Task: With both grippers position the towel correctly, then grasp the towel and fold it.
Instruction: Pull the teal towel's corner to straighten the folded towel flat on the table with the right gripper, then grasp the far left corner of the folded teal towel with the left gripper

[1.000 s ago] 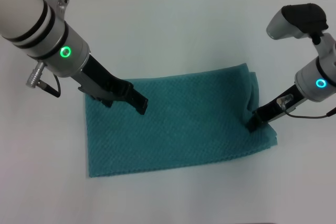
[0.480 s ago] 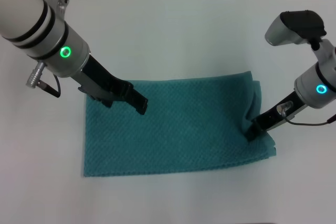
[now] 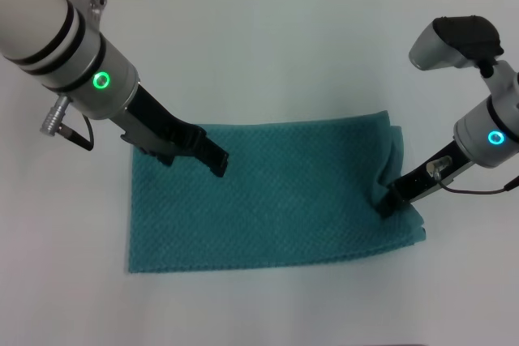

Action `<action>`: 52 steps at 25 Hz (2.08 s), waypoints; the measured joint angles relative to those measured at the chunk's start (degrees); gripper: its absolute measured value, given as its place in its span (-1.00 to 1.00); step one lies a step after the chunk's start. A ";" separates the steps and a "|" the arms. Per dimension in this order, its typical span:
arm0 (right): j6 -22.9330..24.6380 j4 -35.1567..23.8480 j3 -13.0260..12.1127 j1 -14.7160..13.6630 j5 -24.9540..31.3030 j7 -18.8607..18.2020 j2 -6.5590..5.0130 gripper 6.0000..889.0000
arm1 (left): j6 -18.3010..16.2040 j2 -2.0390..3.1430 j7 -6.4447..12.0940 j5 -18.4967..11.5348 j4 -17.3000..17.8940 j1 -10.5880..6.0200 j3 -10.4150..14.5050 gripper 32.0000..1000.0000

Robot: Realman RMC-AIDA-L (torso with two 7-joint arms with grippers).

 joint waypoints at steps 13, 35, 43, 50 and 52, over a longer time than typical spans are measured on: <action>-1.07 -0.76 0.21 0.16 -0.01 0.47 -0.32 -0.77 | 0.00 0.00 0.00 0.00 0.00 0.02 0.00 0.74; -4.34 -6.54 -0.19 -1.79 -0.60 3.71 -0.46 0.78 | 0.00 0.08 0.00 0.02 -0.10 0.10 -0.04 0.73; -5.58 -7.13 -0.14 -1.84 -1.46 4.36 -0.46 0.93 | 0.00 0.09 0.06 0.00 -0.09 0.31 -0.07 0.73; -9.64 -15.29 -0.18 -3.70 -3.30 5.43 -0.46 0.93 | 0.01 0.09 0.09 0.00 -0.08 0.45 -0.02 0.72; -10.59 -17.11 -0.18 -3.98 -3.61 5.76 -0.46 0.93 | 0.03 0.09 0.09 0.00 -0.08 0.46 -0.03 0.72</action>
